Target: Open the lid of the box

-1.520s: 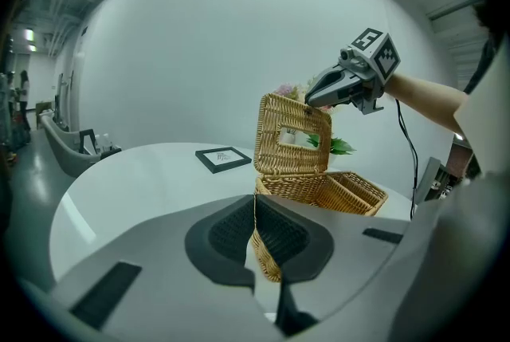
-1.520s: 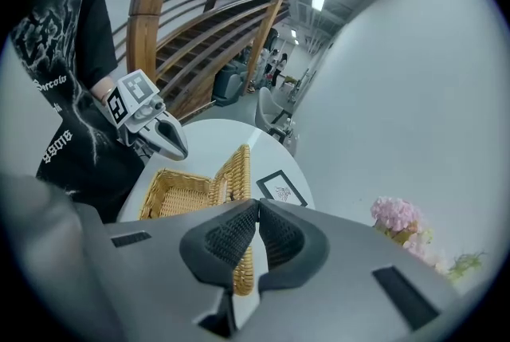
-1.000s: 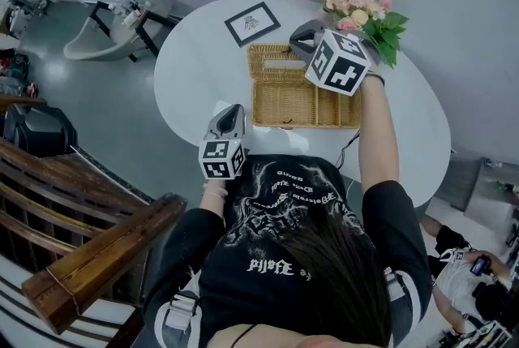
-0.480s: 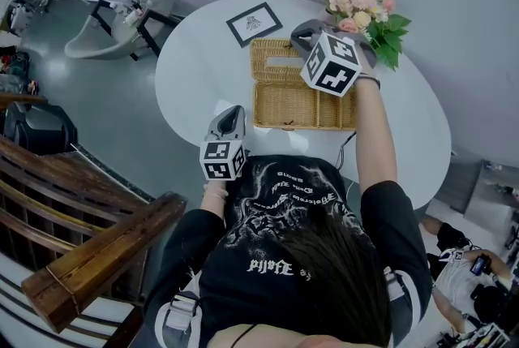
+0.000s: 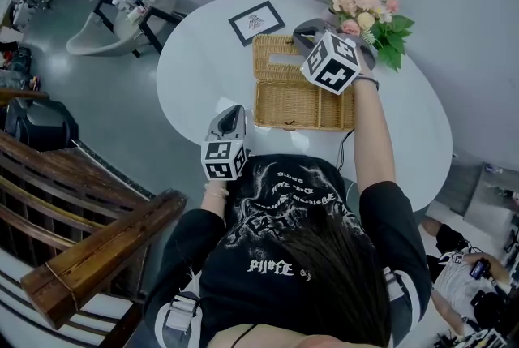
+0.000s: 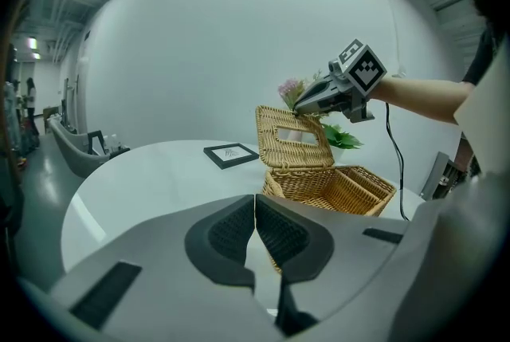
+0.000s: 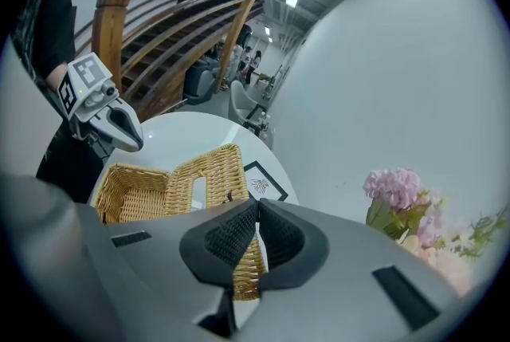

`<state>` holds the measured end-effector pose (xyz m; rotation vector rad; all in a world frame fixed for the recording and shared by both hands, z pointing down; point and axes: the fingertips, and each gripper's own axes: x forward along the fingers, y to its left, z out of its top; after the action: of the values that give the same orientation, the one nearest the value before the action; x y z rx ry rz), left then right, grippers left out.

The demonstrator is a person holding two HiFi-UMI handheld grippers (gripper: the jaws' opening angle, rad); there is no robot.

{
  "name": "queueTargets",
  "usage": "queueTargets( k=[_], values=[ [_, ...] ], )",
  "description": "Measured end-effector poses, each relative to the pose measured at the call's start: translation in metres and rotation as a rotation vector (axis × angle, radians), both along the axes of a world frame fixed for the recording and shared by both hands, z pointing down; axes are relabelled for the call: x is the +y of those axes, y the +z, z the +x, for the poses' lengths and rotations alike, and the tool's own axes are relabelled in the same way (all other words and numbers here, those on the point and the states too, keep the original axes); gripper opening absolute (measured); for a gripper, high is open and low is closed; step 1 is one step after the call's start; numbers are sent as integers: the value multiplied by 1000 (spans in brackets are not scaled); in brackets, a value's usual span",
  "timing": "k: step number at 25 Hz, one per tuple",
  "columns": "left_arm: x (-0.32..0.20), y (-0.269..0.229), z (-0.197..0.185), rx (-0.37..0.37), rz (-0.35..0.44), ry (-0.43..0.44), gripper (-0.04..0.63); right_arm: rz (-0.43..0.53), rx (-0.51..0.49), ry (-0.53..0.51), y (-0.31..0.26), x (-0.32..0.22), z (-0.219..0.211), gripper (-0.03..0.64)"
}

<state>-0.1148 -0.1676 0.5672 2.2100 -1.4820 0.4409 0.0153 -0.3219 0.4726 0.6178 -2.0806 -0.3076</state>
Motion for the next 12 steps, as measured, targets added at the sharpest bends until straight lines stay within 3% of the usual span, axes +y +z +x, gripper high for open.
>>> queueTargets(
  k=[12],
  values=[
    [-2,3,-6,-13,-16,-23,25,70,15,88,20,-18,0,35]
  ],
)
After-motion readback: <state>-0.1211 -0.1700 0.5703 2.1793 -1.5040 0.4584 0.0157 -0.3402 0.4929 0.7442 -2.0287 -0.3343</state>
